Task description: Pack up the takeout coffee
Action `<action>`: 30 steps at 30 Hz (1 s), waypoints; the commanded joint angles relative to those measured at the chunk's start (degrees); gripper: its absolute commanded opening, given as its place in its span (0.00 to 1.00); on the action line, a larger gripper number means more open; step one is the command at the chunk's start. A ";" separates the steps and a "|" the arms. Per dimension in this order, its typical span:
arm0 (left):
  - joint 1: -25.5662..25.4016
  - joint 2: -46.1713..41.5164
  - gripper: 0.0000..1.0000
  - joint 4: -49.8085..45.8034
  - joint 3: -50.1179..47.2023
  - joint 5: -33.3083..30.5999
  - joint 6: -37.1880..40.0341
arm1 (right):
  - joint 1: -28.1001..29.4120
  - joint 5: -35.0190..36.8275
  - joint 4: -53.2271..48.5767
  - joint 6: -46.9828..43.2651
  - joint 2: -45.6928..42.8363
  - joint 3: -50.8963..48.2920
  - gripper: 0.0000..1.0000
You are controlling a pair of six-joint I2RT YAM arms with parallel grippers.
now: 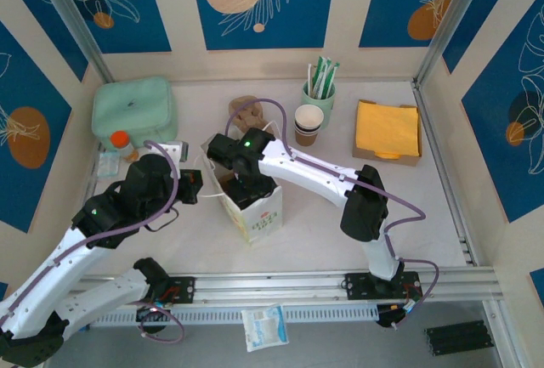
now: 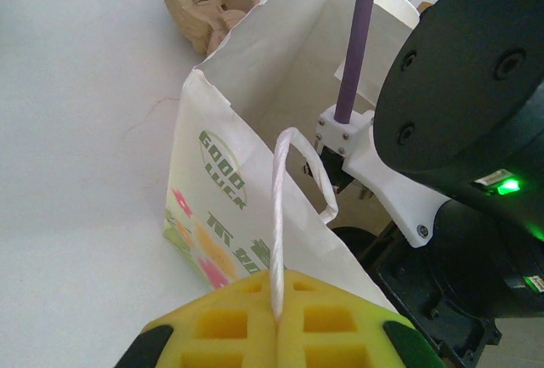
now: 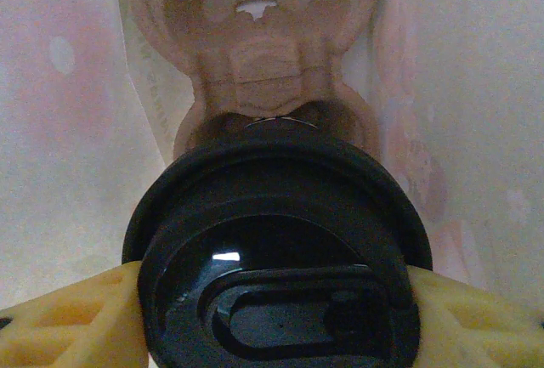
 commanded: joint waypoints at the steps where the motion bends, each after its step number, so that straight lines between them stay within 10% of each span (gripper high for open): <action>1: 0.36 -0.46 0.00 0.30 -0.40 1.10 -0.25 | -0.22 -0.07 0.74 0.77 -0.40 -1.13 0.50; 30: 0.43 -0.43 0.00 0.30 -0.36 1.27 -0.35 | -0.66 2.46 2.95 1.87 -1.27 -6.55 0.50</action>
